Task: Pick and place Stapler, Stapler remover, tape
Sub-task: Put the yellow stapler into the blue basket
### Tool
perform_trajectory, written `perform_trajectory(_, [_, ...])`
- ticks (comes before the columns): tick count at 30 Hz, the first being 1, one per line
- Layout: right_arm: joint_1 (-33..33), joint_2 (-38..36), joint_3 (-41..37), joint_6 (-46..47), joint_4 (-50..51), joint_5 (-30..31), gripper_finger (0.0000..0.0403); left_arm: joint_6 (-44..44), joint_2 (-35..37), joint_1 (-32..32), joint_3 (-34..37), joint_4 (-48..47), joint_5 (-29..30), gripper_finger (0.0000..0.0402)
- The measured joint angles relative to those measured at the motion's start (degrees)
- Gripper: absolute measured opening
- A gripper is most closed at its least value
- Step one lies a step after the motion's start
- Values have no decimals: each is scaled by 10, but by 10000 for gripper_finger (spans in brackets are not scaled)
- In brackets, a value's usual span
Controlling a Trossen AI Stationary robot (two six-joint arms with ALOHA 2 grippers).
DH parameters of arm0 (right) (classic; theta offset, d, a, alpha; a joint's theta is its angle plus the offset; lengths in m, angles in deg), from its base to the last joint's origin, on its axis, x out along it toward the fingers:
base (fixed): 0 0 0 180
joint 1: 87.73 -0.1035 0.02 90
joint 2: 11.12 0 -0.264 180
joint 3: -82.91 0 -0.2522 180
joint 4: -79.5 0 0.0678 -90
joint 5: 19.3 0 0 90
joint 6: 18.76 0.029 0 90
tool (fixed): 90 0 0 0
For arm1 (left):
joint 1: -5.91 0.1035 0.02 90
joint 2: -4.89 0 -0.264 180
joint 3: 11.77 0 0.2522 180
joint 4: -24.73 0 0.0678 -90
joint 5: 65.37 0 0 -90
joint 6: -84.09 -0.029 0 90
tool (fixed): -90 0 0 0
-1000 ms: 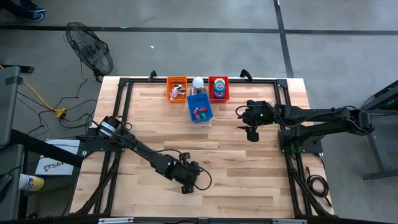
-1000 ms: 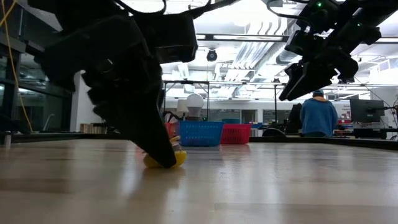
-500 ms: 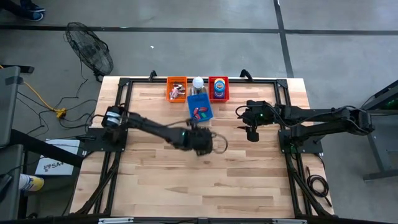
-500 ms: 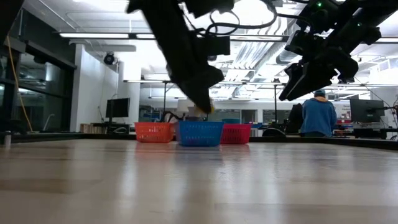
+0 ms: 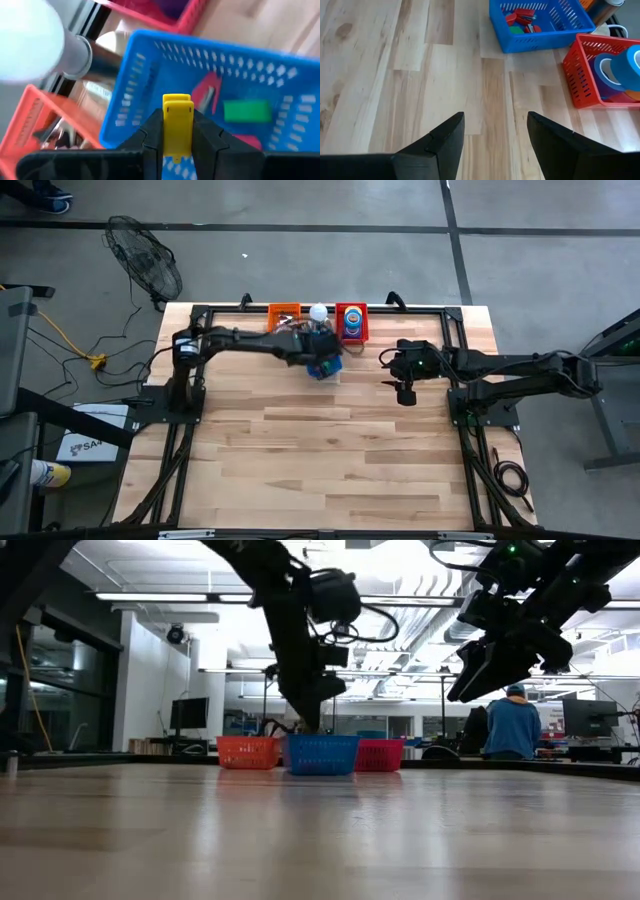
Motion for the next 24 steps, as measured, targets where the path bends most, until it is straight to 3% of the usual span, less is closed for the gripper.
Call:
perform_trajectory(11, [9, 0, 0, -2, -2, 0, 208, -25, 0, 70, -1, 36, -144, 57])
perform_trajectory(15, [9, 0, 0, -2, -3, 0, 208, -27, 0, 71, -1, 37, -158, 63])
perform_trajectory(24, [9, 0, 0, -11, -2, 0, 208, -33, 0, 70, -1, 38, -158, 216])
